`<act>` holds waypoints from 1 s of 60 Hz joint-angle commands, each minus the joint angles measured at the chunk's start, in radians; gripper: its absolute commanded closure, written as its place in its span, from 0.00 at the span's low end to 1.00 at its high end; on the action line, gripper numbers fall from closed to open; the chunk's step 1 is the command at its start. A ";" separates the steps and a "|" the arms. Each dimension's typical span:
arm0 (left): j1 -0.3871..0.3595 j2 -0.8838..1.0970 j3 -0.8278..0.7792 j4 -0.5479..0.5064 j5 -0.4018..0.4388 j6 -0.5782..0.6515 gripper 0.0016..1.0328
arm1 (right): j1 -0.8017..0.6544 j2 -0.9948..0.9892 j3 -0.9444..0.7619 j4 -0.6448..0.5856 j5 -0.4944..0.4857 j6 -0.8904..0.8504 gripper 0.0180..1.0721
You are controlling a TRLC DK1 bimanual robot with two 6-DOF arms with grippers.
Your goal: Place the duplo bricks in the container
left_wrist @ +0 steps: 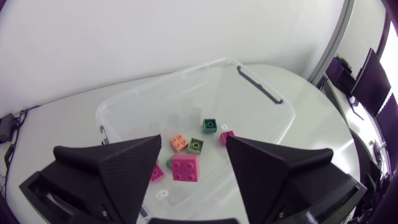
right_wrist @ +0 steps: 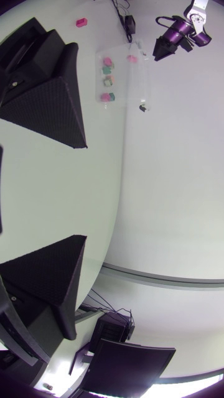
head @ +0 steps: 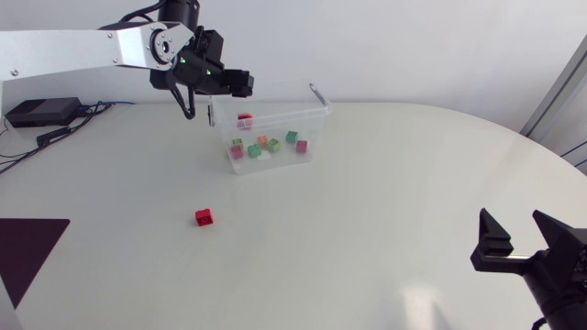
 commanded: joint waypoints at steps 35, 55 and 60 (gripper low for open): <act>0.181 -0.273 -0.361 -0.351 0.107 0.871 0.10 | -0.006 -0.005 -0.008 -0.021 -0.003 -0.001 0.04; 0.176 -0.181 -0.502 -0.405 0.159 1.144 0.09 | -0.006 -0.005 -0.008 -0.021 -0.003 -0.001 0.04; 0.171 -0.164 -0.514 -0.389 0.159 1.147 0.09 | -0.007 -0.005 -0.008 -0.021 -0.003 -0.001 0.04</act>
